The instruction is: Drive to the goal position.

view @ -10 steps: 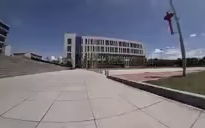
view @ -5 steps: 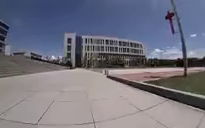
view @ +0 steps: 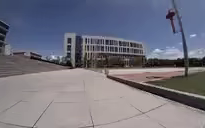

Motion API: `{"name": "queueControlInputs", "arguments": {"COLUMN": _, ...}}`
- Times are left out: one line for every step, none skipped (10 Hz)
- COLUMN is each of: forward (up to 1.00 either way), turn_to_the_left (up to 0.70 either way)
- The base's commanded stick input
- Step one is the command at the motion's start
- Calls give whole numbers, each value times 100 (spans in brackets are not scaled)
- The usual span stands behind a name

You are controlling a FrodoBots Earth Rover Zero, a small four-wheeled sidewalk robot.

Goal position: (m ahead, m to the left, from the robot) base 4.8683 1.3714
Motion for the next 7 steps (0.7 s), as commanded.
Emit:
{"name": "queueControlInputs", "arguments": {"forward": 70, "turn_to_the_left": 1}}
{"name": "queueControlInputs", "arguments": {"forward": 70, "turn_to_the_left": 2}}
{"name": "queueControlInputs", "arguments": {"forward": 70, "turn_to_the_left": 2}}
{"name": "queueControlInputs", "arguments": {"forward": 70, "turn_to_the_left": 0}}
{"name": "queueControlInputs", "arguments": {"forward": 70, "turn_to_the_left": 0}}
{"name": "queueControlInputs", "arguments": {"forward": 69, "turn_to_the_left": 1}}
{"name": "queueControlInputs", "arguments": {"forward": 69, "turn_to_the_left": 1}}
